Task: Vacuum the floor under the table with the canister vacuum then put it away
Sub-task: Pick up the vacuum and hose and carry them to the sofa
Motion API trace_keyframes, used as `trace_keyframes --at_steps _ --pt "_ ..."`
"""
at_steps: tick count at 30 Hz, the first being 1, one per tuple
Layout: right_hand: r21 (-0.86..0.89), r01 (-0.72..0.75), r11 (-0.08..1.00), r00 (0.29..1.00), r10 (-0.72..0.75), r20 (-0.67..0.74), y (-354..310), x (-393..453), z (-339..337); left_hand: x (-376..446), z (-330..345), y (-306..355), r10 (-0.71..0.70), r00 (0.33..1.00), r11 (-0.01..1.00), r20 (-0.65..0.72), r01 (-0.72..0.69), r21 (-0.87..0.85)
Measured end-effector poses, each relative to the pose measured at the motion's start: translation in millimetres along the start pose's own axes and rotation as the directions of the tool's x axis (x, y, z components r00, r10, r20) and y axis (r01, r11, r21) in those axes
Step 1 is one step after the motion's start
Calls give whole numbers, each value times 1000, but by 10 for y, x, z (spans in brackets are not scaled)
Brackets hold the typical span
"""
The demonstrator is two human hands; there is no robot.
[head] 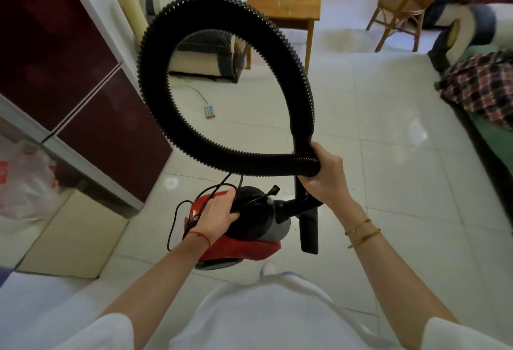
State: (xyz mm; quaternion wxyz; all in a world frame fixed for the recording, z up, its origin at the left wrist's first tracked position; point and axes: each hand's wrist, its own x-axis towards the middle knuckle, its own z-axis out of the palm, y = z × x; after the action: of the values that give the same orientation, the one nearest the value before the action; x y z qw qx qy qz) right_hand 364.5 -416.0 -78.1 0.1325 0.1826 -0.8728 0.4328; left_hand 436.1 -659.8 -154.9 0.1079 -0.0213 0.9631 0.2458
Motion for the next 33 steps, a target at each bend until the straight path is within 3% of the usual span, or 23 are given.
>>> trace_keyframes --at_steps 19,33 --pt "41 -23 999 999 21 38 1629 3815 742 4122 -875 -76 46 997 999 -66 -47 -10" --pt "34 -7 999 997 4 77 2465 6760 1407 6985 -1867 -305 -36 999 999 -40 37 31"
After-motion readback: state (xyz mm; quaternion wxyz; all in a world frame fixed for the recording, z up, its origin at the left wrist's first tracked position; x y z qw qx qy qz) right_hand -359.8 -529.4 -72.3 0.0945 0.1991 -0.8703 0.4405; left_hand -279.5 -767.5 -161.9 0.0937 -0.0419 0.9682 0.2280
